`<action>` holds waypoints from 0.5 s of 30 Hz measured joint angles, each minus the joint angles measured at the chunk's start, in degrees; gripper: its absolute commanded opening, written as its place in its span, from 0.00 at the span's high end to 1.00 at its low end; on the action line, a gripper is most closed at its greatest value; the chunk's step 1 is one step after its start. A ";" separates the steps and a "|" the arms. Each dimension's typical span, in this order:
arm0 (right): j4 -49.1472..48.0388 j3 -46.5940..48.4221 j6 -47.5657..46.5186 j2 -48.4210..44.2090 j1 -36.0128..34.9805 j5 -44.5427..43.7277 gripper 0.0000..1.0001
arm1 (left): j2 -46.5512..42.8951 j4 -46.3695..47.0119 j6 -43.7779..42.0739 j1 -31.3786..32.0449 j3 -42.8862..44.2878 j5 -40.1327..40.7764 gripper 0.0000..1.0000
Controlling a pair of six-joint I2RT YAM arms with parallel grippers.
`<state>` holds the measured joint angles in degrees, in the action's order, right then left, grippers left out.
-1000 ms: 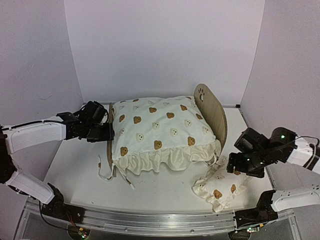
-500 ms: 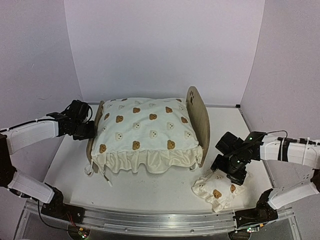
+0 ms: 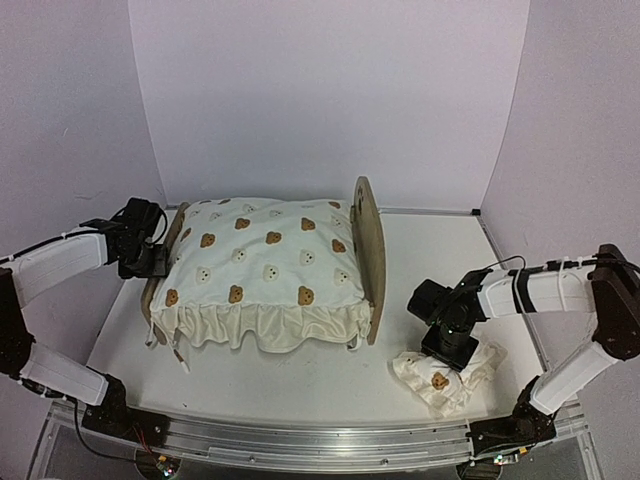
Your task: Set up the pet bed
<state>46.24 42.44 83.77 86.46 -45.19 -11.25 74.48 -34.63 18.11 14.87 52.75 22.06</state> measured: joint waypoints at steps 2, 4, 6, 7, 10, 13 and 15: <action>0.68 0.02 -0.44 -0.70 -0.70 -1.81 0.93 | -0.09 -2.67 -0.26 -0.28 1.79 0.46 0.26; 2.21 0.17 -1.31 -2.58 -1.49 -4.26 1.00 | -0.85 -4.72 -0.31 -0.50 3.87 -0.42 0.21; 4.92 1.25 -3.17 -5.84 -2.14 -8.09 1.00 | -2.97 -6.32 -0.28 -0.70 6.71 -2.47 0.20; 6.69 2.67 -5.14 -7.56 -2.25 -10.25 1.00 | -4.09 -6.71 -0.31 -0.70 7.87 -3.28 0.19; 10.14 10.99 -15.23 -11.65 -2.43 -16.11 1.00 | -8.85 -7.34 -0.20 -0.70 11.93 -7.61 0.19; 8.22 24.11 -30.84 -13.99 -3.67 -19.91 1.00 | -13.29 -7.32 0.11 -0.70 14.01 -11.82 0.20; 6.75 33.86 -40.06 -13.35 -5.95 -21.46 1.00 | -15.65 -7.39 0.39 -0.70 14.45 -15.34 0.20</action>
<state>52.99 76.29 43.70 73.10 -51.13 -32.71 58.83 -42.02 18.50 14.17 67.20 6.72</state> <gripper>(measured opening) 0.055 0.805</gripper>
